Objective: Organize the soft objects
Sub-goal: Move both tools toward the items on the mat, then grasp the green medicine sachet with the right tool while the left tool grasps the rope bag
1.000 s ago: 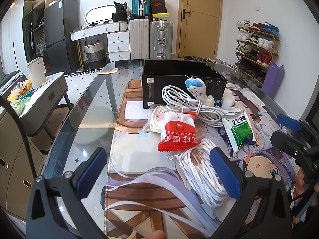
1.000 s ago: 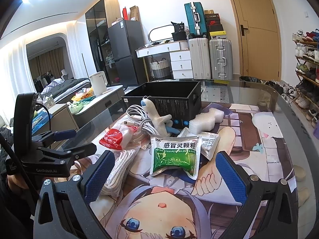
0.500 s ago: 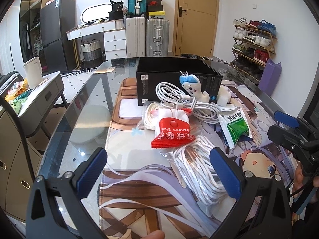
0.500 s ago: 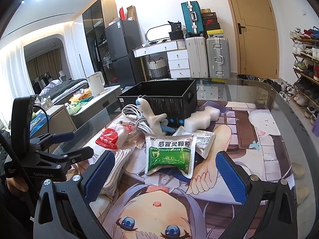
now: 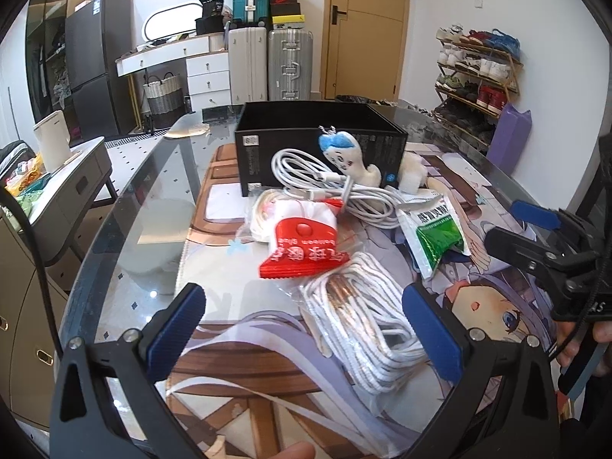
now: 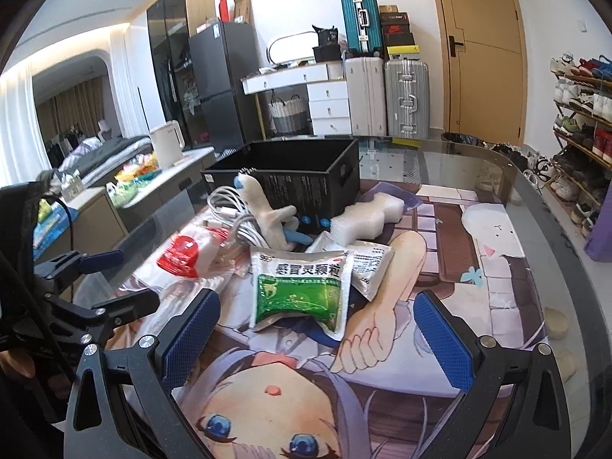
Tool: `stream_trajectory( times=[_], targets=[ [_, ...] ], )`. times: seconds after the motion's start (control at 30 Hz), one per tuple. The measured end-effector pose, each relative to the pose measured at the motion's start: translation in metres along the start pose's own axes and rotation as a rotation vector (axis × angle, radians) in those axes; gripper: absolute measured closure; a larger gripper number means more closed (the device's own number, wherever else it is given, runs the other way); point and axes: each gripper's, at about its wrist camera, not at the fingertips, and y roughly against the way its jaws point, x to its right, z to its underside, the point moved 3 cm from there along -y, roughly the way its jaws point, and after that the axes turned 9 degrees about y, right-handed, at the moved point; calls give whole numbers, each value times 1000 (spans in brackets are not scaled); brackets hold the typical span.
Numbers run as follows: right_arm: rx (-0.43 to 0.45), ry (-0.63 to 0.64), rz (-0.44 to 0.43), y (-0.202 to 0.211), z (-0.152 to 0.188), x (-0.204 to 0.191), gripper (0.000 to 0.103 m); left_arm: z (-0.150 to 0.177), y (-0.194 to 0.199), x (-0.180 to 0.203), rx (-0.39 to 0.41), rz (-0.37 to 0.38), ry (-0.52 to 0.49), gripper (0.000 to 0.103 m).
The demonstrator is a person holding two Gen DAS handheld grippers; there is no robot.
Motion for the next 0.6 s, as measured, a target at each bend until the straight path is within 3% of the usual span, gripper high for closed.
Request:
stream_trajectory(
  times=[0.17,0.6],
  targets=[
    [-53,15,18,-13,-2,3,0,0,-2,10,-14,17,-23,0],
    [-89,7,38,-19,2,11,0,7,-16,28,-78,47,-64,0]
  ],
)
